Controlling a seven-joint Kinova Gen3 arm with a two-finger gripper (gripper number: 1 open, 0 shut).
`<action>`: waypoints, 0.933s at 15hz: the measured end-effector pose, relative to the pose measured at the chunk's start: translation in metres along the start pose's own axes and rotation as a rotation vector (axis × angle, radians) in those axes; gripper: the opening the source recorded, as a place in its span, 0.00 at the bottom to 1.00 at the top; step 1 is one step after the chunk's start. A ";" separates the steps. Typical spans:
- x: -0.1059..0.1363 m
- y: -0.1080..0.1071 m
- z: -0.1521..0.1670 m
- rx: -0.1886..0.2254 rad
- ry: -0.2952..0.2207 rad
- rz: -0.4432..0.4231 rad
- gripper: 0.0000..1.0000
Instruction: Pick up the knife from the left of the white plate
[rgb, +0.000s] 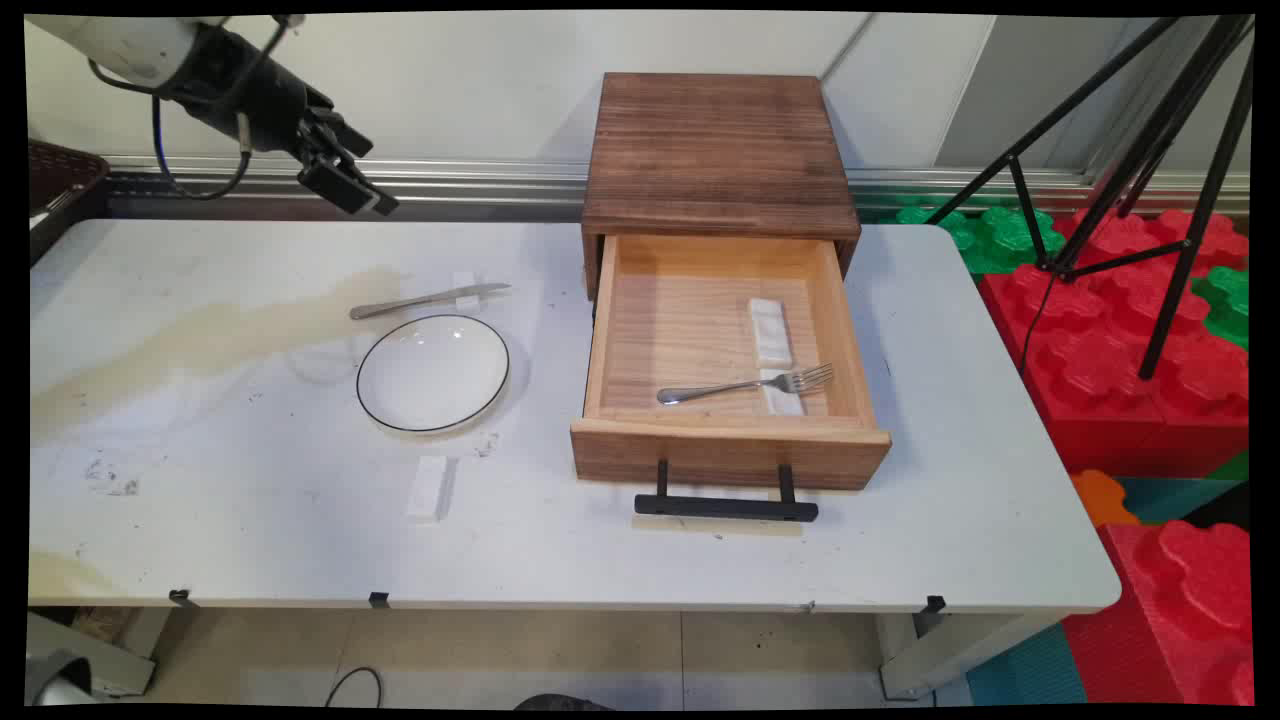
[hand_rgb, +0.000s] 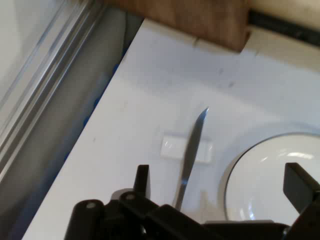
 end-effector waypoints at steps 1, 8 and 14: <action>-0.001 -0.003 0.005 0.007 -0.020 -0.001 1.00; -0.009 -0.029 0.043 0.051 -0.154 -0.007 1.00; -0.010 -0.044 0.075 0.069 -0.240 0.008 1.00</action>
